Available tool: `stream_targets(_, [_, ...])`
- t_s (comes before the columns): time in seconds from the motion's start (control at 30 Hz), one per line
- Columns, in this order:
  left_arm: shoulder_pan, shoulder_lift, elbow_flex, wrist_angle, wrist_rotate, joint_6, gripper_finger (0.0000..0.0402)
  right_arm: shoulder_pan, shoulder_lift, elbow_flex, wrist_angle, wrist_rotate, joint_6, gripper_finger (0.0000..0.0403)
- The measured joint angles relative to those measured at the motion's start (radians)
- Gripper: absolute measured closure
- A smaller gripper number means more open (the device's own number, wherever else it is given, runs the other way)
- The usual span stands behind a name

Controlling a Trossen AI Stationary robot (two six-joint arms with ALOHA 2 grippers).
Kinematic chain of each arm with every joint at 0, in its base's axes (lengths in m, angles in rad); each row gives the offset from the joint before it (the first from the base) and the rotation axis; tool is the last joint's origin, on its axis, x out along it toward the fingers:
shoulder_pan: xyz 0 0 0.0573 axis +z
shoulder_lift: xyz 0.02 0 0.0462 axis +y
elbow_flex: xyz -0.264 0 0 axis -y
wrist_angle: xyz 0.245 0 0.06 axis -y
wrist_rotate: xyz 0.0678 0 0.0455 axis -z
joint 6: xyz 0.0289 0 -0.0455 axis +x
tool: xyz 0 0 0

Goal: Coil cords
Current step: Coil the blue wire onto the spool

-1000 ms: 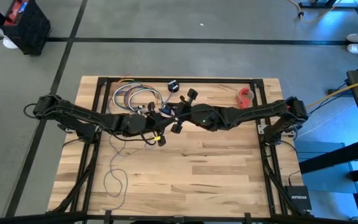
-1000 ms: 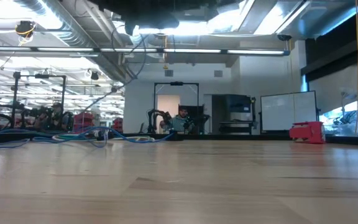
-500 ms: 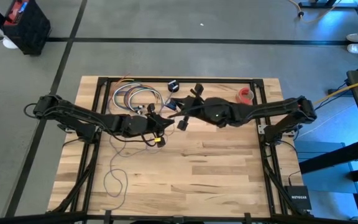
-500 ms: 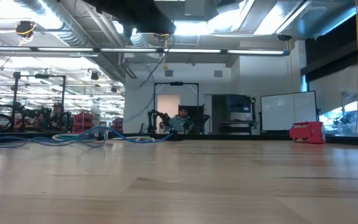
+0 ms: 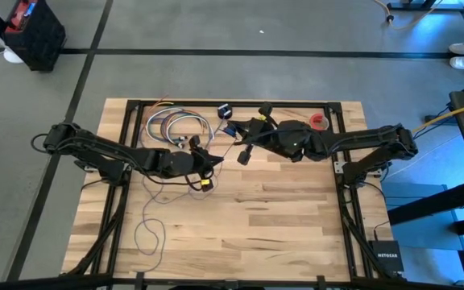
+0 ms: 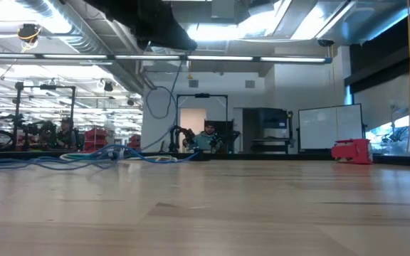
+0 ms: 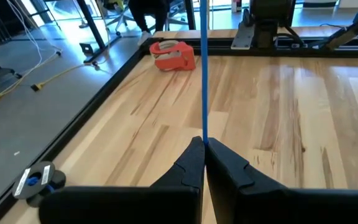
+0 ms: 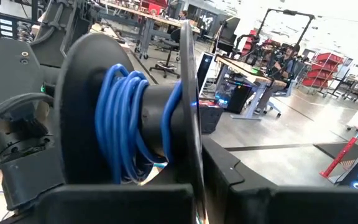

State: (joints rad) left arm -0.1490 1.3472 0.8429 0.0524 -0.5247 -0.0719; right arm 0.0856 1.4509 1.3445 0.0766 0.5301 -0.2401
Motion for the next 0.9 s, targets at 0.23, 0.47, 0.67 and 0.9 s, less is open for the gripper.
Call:
stream_targets(0.23, [-0.002,0.0,0.001,-0.094,-0.003,-0.026,0.0396,0.0,-0.019,0.0,-0.039,-0.001,-0.003,0.0395])
stream_targets(0.47, [-0.002,0.004,-0.003,-0.156,0.001,-0.034,0.0396,0.0,-0.066,0.003,-0.023,0.0,-0.001,0.0395])
stream_targets(0.67, [-0.002,0.002,-0.003,-0.158,0.001,-0.032,0.0396,0.0,-0.072,0.004,-0.039,0.0,0.0,0.0395])
stream_targets(0.9, [-0.002,0.004,-0.003,-0.179,0.009,-0.03,0.0364,0.0,-0.072,0.005,-0.05,0.0,0.001,0.0395])
